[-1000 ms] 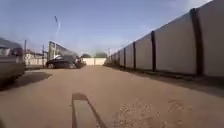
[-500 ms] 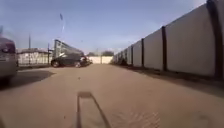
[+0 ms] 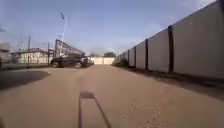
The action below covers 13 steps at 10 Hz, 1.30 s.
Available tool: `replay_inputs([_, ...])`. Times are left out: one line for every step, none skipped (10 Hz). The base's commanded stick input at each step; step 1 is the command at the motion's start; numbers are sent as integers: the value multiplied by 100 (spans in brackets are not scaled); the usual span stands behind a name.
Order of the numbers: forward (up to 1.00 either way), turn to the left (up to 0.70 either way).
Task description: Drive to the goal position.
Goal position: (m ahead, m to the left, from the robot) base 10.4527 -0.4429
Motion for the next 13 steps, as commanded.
replay_inputs([100, 0])
replay_inputs([100, 0])
replay_inputs([100, 0])
replay_inputs([100, 0])
replay_inputs([100, 0])
replay_inputs([100, 0])
replay_inputs([100, 0])
replay_inputs([100, 0])
replay_inputs([100, 0])
replay_inputs([100, 0])
replay_inputs([100, 0])
replay_inputs([100, 0])
replay_inputs([100, 0])
